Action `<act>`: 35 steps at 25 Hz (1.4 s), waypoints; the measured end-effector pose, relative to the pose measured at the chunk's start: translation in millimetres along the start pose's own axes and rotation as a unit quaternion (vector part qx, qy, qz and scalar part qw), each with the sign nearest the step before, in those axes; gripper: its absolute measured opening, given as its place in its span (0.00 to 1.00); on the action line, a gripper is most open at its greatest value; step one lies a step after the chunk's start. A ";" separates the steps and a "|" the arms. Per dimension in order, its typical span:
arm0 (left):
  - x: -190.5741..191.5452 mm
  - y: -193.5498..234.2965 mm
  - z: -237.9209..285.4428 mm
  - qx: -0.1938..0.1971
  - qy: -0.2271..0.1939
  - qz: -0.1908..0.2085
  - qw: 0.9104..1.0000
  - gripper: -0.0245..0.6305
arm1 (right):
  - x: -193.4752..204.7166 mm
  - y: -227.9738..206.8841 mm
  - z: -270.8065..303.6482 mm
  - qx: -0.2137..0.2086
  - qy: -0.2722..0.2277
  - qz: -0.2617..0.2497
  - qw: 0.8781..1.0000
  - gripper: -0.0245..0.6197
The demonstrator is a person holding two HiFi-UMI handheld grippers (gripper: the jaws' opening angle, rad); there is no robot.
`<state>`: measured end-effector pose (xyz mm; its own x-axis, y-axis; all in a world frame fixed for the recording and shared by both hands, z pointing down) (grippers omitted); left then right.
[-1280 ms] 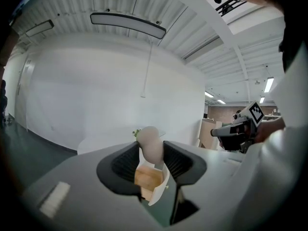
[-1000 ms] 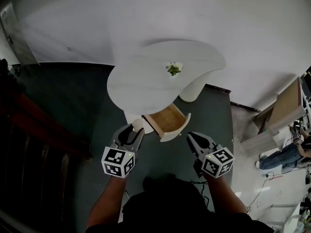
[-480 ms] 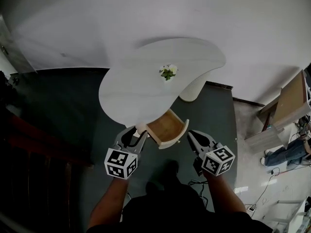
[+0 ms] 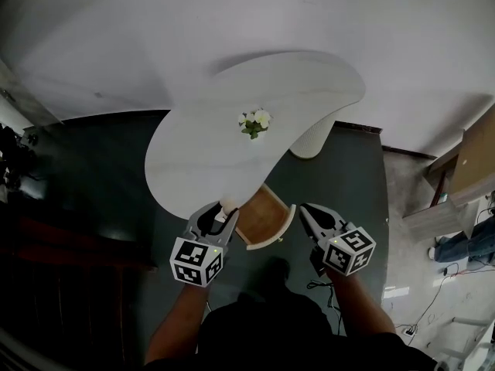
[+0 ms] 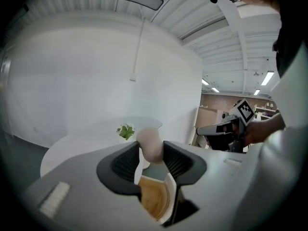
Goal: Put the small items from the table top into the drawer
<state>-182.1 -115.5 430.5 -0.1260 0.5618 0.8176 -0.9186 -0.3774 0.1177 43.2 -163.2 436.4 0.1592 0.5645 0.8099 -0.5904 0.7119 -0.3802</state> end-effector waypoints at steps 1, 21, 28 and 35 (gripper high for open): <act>-1.2 -2.3 6.0 0.000 0.003 -0.001 1.000 0.28 | -1.4 -8.0 0.3 -0.002 0.001 0.001 1.000 0.05; 33.2 -0.4 54.8 0.107 0.040 0.040 0.993 0.28 | 23.6 20.6 11.3 0.076 0.023 0.031 0.996 0.05; 56.9 -11.6 77.4 0.136 0.081 0.036 0.987 0.28 | 30.7 17.7 6.5 0.091 0.036 0.035 0.995 0.05; 70.0 -22.9 115.6 0.135 0.137 0.034 0.981 0.28 | 24.4 -27.9 19.8 0.075 0.032 0.037 0.996 0.05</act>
<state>-126.6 -152.7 550.2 -0.3143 0.6910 0.6509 -0.7762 -0.5818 0.2429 47.9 -177.6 475.7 0.1590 0.6420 0.7500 -0.7131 0.6001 -0.3624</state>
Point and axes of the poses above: the fingertips, and each gripper's own axes: z forward along the fingers, y to its left, x out of its underside, the point moved 5 cm from there along -z, backward along the fingers, and after that the axes turned 14 degrees about y, right-handed, at the moved point
